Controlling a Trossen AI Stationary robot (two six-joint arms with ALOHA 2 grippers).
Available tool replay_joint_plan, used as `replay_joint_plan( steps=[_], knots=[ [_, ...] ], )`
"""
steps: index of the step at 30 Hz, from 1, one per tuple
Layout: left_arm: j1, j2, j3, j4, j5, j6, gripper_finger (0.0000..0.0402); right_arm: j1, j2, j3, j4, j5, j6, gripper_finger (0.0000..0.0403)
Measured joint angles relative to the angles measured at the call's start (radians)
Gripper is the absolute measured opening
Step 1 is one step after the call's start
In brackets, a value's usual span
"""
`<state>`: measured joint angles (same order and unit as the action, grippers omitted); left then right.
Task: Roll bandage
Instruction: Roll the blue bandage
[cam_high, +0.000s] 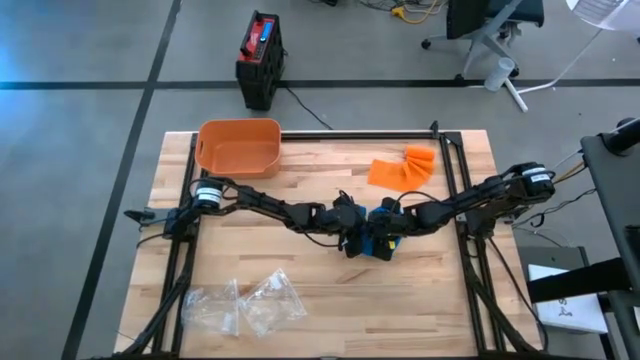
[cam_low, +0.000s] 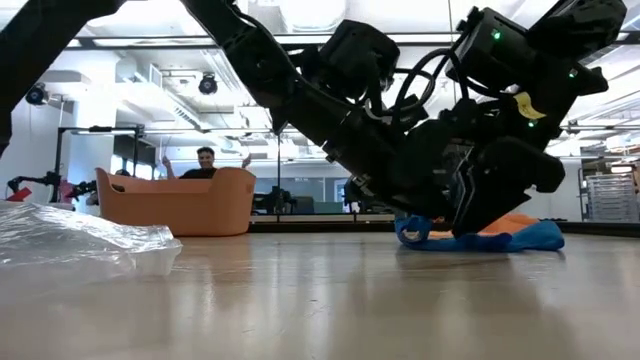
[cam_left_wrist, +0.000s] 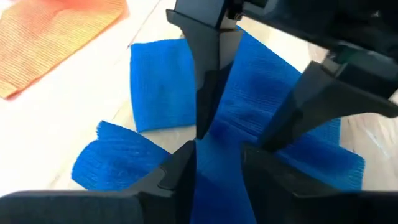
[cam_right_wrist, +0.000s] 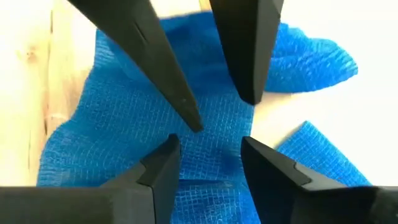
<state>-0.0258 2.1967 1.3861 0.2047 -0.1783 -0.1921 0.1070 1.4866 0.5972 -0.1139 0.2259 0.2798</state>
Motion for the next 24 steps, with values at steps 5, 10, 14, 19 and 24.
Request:
replay_joint_plan(
  steps=[5, 10, 14, 19, 24],
  knots=[
    [0.000, -0.002, 0.005, 0.000, 0.004, 0.001, 0.0116, -0.001, 0.005, 0.001, 0.072, 0.002, -0.006, 0.0156],
    [0.000, -0.002, -0.006, -0.003, 0.005, 0.001, 0.0115, -0.003, 0.008, -0.015, 0.123, 0.003, -0.010, 0.0151],
    [0.000, -0.003, -0.012, -0.018, 0.005, 0.011, 0.0121, -0.003, 0.008, -0.029, 0.155, 0.003, -0.006, 0.0153],
    [0.001, -0.006, -0.012, -0.065, 0.005, 0.030, 0.0125, -0.003, 0.008, -0.046, 0.157, 0.003, -0.005, 0.0155],
    [0.001, -0.006, -0.003, -0.088, 0.004, 0.055, 0.0120, -0.003, 0.046, -0.054, 0.199, -0.027, -0.030, 0.0150]
  ],
)
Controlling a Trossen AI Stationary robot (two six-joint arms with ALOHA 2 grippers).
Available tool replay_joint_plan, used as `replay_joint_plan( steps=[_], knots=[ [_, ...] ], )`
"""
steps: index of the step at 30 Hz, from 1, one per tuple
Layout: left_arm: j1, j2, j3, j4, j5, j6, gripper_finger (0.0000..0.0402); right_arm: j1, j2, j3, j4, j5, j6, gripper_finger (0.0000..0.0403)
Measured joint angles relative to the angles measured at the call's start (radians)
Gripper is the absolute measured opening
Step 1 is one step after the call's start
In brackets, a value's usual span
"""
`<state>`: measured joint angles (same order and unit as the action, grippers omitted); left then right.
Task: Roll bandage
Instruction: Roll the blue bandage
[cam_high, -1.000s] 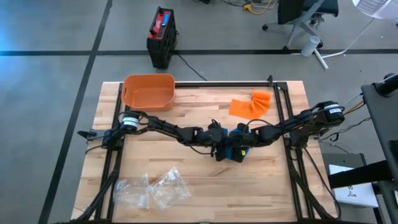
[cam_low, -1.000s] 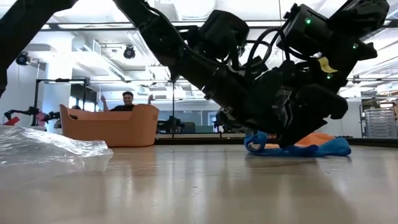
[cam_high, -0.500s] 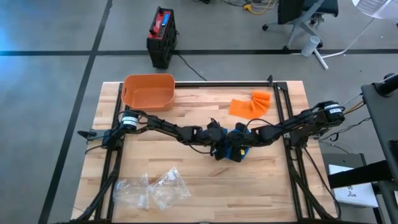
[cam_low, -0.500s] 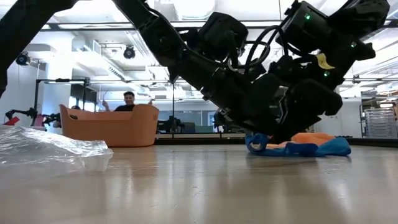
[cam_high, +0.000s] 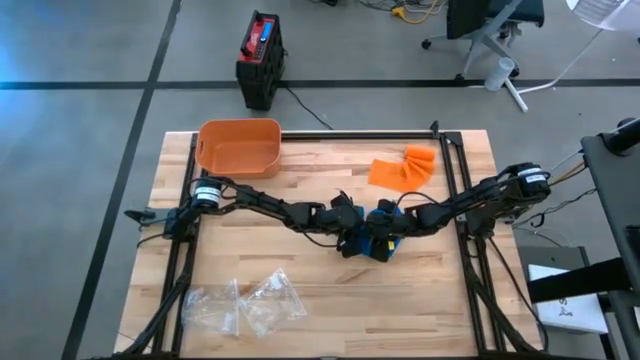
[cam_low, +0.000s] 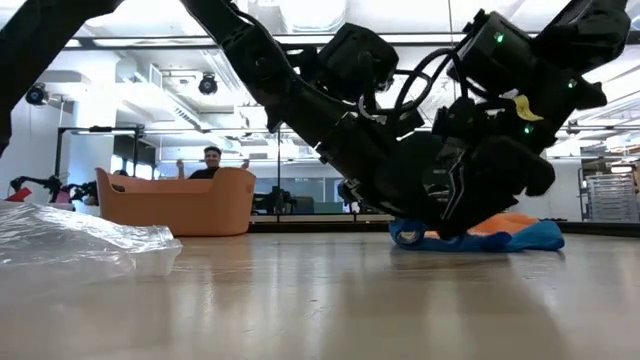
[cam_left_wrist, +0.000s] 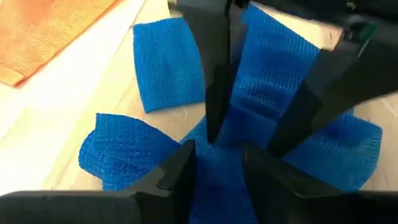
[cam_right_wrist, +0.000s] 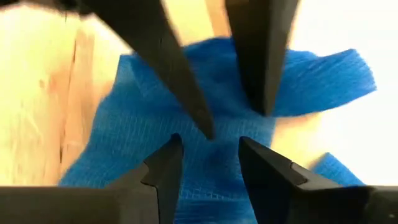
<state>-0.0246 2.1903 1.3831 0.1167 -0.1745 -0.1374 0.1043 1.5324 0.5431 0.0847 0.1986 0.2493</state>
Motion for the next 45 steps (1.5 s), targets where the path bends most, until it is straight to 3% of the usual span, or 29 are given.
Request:
replay_joint_plan(
  steps=[8, 25, 33, 45],
  knots=[
    [0.003, -0.008, 0.059, -0.211, -0.031, 0.085, 0.0121, 0.002, 0.094, 0.000, 0.060, -0.023, 0.041, 0.0154],
    [0.008, -0.109, 0.028, -0.581, -0.158, 0.118, 0.0117, 0.006, 0.073, -0.021, 0.057, -0.037, 0.029, 0.0149],
    [0.011, -0.181, -0.112, -0.571, -0.193, 0.035, 0.0122, 0.006, 0.073, -0.026, 0.075, -0.039, 0.030, 0.0144],
    [-0.007, -0.332, -0.312, -0.342, -0.182, -0.082, 0.0117, 0.007, 0.049, -0.011, 0.088, -0.053, 0.030, 0.0144]
  ],
)
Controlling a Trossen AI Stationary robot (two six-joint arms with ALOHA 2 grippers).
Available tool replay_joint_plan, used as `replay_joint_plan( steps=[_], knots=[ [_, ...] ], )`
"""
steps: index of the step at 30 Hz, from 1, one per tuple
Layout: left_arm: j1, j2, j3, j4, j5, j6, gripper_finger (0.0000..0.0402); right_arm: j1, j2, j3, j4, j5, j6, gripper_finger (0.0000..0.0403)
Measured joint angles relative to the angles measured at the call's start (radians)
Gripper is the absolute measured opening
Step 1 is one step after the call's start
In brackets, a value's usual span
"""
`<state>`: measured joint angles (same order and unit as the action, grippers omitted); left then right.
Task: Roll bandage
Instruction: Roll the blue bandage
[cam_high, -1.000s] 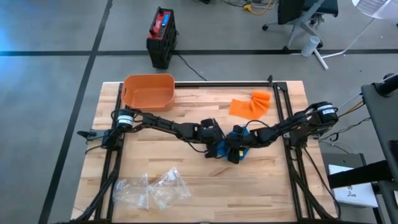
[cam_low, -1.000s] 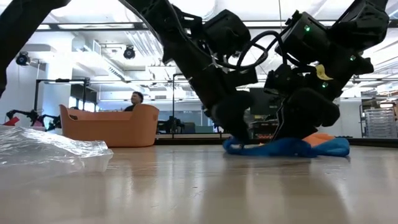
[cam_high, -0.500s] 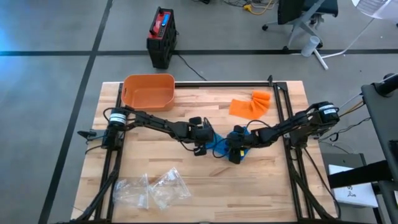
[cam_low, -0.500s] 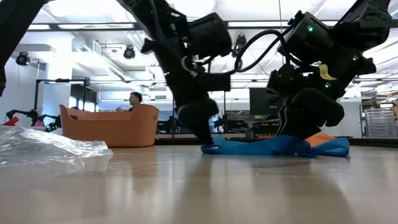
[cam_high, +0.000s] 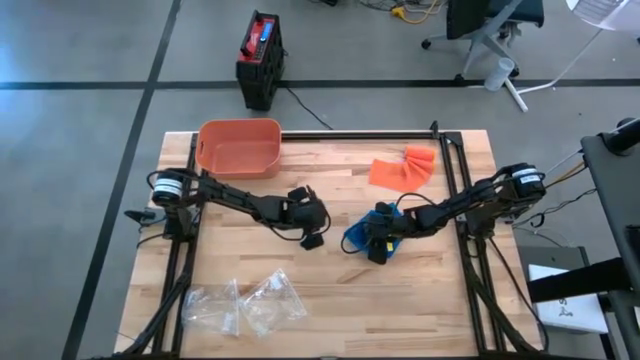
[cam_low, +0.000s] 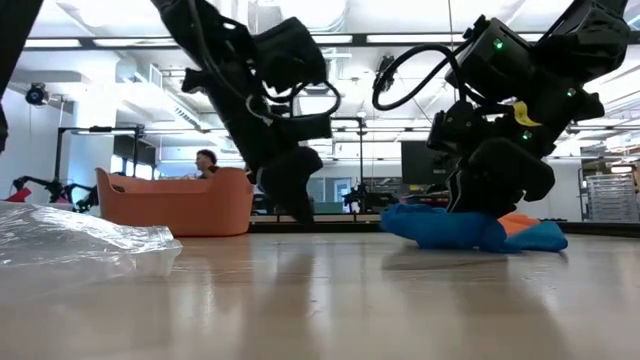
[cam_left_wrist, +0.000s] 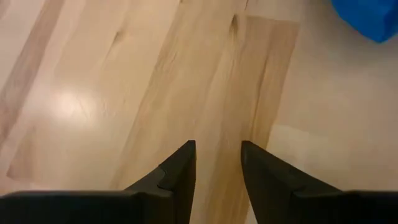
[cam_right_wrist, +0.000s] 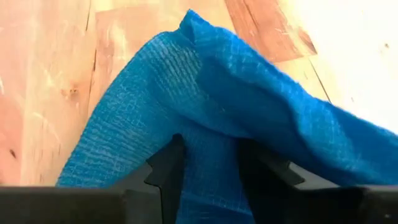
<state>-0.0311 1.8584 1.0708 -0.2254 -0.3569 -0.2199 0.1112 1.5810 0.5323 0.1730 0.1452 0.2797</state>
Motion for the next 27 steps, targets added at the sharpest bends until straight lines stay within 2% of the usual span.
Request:
replay_joint_plan(
  steps=[6, 11, 17, 22, 27],
  knots=[
    [-0.043, -0.029, -0.008, 0.179, 0.009, 0.005, 0.0116, 0.000, -0.001, 0.001, 0.004, 0.001, 0.001, 0.0149],
    [-0.080, -0.025, -0.007, 0.441, 0.035, 0.052, 0.0126, 0.000, -0.001, 0.002, 0.005, 0.004, 0.000, 0.0144],
    [-0.081, 0.070, -0.004, 0.652, 0.079, 0.076, 0.0130, 0.000, -0.001, 0.002, 0.017, 0.005, -0.022, 0.0152],
    [-0.080, 0.181, 0.095, 0.639, 0.113, 0.096, 0.0130, -0.004, 0.000, 0.013, 0.014, 0.009, -0.049, 0.0160],
    [-0.065, 0.267, 0.228, 0.458, 0.082, 0.130, 0.0129, -0.005, 0.000, 0.018, 0.000, 0.010, -0.052, 0.0157]
  ],
)
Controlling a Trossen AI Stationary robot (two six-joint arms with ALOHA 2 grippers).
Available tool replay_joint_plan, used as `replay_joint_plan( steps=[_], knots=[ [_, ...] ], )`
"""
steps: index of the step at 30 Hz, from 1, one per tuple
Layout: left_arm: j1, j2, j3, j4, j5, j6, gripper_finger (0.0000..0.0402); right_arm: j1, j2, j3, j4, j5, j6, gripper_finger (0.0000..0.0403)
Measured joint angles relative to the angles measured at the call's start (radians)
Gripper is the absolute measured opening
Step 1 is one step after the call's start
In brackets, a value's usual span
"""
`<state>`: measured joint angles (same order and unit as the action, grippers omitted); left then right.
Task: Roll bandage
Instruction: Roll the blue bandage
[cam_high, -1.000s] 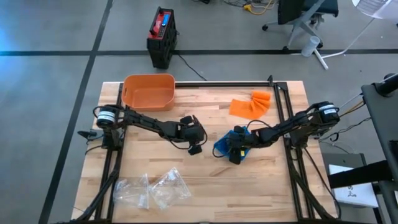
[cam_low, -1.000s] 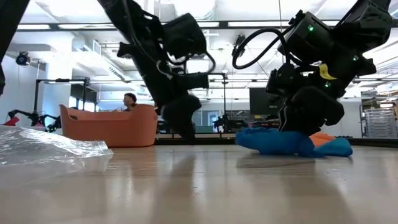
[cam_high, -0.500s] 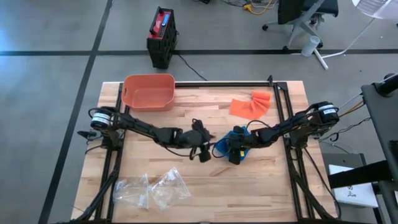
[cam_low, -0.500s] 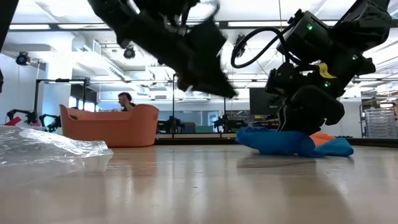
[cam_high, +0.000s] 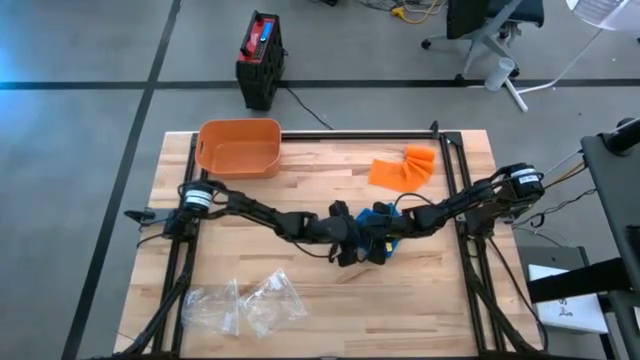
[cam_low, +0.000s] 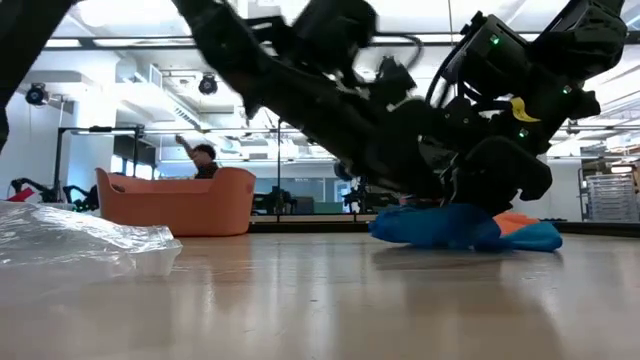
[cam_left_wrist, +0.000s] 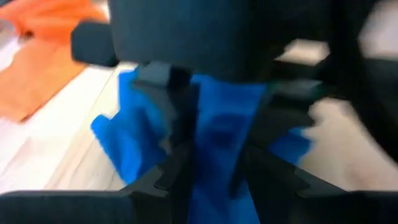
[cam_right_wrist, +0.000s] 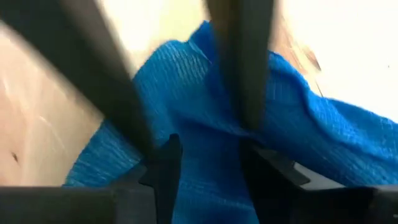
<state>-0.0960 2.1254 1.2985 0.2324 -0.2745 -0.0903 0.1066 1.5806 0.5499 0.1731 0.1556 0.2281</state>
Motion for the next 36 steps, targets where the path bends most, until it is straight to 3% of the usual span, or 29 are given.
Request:
replay_joint_plan(
  steps=[4, 7, 20, 31, 36],
  knots=[
    [0.021, 0.017, 0.038, -0.191, -0.096, 0.005, 0.0122, 0.005, -0.003, 0.003, -0.043, 0.003, 0.012, 0.0151],
    [0.038, -0.004, 0.008, -0.243, -0.148, 0.001, 0.0116, 0.015, -0.004, 0.005, -0.073, 0.007, 0.015, 0.0149],
    [0.080, -0.103, -0.192, -0.143, -0.160, -0.066, 0.0116, 0.067, -0.010, 0.005, -0.096, 0.010, 0.003, 0.0164],
    [0.081, -0.103, -0.219, -0.075, -0.150, -0.102, 0.0110, 0.068, -0.081, -0.001, -0.109, 0.016, -0.018, 0.0165],
    [0.082, -0.103, -0.220, -0.072, -0.136, -0.112, 0.0086, 0.051, -0.094, -0.001, -0.103, 0.019, 0.075, 0.0165]
  ],
)
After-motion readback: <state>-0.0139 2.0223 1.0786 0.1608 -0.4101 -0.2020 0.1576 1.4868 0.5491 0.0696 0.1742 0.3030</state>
